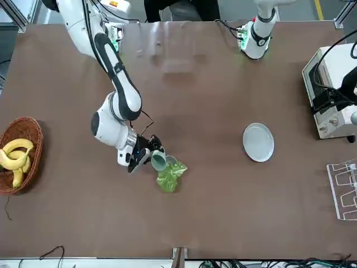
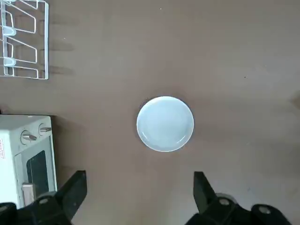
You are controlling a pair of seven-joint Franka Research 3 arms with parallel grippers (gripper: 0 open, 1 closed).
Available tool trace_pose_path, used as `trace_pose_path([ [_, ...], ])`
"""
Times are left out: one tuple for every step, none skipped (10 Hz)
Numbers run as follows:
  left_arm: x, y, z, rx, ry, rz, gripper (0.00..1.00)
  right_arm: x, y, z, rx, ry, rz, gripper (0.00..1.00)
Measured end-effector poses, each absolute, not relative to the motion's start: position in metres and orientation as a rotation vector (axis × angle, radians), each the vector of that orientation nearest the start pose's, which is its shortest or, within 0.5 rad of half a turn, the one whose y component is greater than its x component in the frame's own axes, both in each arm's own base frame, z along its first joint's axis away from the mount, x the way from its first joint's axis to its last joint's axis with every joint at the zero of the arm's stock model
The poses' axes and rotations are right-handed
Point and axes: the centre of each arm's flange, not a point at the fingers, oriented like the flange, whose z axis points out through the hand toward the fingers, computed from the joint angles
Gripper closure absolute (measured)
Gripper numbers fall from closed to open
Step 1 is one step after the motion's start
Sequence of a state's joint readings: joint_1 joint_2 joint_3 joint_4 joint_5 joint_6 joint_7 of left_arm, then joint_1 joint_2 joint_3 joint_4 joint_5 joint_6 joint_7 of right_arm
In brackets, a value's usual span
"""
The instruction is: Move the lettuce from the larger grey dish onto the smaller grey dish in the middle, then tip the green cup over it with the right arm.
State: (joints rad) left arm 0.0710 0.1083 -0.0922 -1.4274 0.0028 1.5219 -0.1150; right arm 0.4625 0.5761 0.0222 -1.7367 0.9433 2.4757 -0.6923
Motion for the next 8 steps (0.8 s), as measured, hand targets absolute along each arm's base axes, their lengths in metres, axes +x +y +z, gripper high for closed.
trace_pose_path([
  [0.583,-0.009,0.626,-3.144,-0.149,0.022,0.0,0.608,0.315,0.262,-2.444,-0.535,-0.25,0.32],
  [0.583,-0.009,0.626,-3.144,-0.148,0.022,0.0,0.611,0.312,0.263,-2.446,-0.5,-0.226,0.32],
  [0.583,-0.01,0.626,-3.145,-0.146,0.022,0.0,0.614,0.311,0.264,-2.445,-0.47,-0.203,0.32],
  [0.583,-0.012,0.626,-3.145,-0.141,0.022,0.0,0.615,0.312,0.265,-2.443,-0.447,-0.189,0.32],
  [0.583,-0.012,0.626,-3.145,-0.138,0.022,0.0,0.616,0.313,0.264,-2.445,-0.43,-0.18,0.32],
  [0.583,-0.012,0.626,-3.145,-0.138,0.022,0.0,0.617,0.315,0.261,-2.448,-0.417,-0.173,0.32],
  [0.583,-0.012,0.626,-3.145,-0.139,0.022,0.0,0.617,0.316,0.259,-2.45,-0.406,-0.166,0.32],
  [0.583,-0.012,0.626,-3.145,-0.139,0.022,0.0,0.618,0.317,0.258,-2.449,-0.389,-0.156,0.32],
])
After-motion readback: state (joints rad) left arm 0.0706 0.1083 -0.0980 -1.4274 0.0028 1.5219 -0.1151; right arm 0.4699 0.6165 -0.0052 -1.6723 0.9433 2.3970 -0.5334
